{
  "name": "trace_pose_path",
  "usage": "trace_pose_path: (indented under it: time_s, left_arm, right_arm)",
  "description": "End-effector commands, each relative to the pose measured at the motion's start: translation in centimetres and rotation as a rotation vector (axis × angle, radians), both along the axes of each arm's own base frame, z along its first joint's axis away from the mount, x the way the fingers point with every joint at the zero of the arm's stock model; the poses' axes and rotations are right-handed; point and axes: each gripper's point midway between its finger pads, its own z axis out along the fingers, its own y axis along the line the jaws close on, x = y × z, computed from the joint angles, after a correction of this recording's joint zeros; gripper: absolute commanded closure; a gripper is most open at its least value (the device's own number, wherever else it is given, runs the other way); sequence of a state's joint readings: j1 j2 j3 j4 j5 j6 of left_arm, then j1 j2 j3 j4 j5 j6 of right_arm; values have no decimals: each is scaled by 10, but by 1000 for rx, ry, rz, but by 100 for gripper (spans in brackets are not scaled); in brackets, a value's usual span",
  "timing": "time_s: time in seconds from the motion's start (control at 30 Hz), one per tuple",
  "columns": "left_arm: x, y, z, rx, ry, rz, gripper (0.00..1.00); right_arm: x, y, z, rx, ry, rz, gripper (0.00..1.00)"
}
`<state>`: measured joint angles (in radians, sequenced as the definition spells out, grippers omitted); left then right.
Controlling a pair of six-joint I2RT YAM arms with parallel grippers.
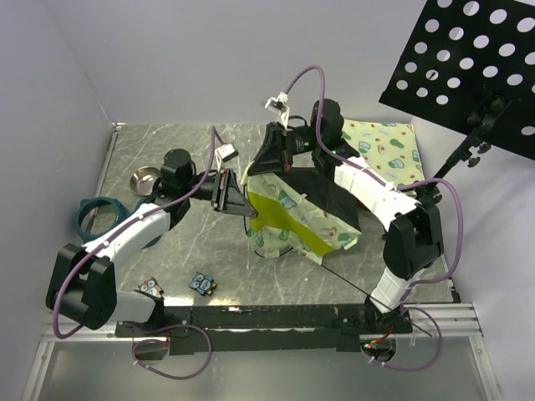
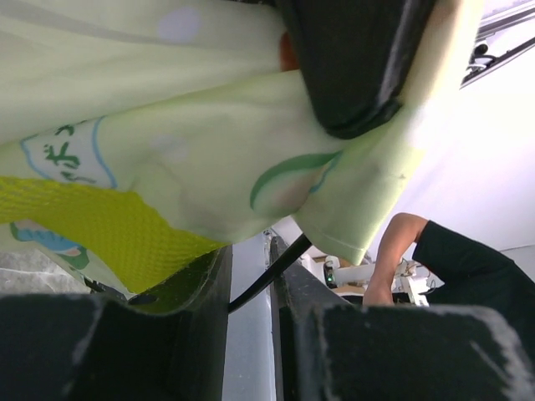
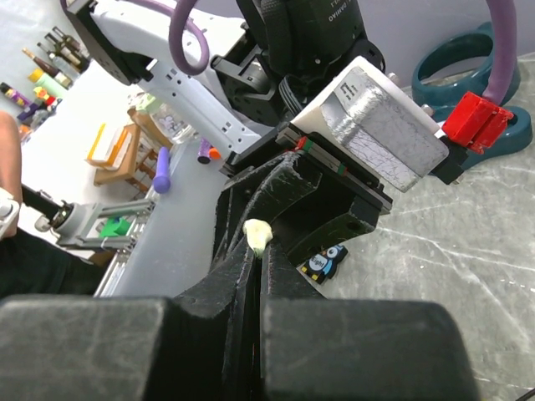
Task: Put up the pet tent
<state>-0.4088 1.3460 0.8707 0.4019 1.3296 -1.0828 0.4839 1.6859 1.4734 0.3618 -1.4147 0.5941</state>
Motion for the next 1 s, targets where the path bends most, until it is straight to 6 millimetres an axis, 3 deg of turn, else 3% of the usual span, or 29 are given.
trace_pose_path:
  time_s: [0.0,0.53,0.97]
  left_arm:
    - [-18,-4,-29,102,250,-70,99]
    - [-21,-6,-36,116,290,-72,99]
    - [-25,-9,-35,118,281,-76,99]
  right_arm:
    - [-10,-5,42,84,-192,-1,100]
    - [-34,-9,32,68,-262,55,100]
    - [-50,-9,5,8,-247,100,100]
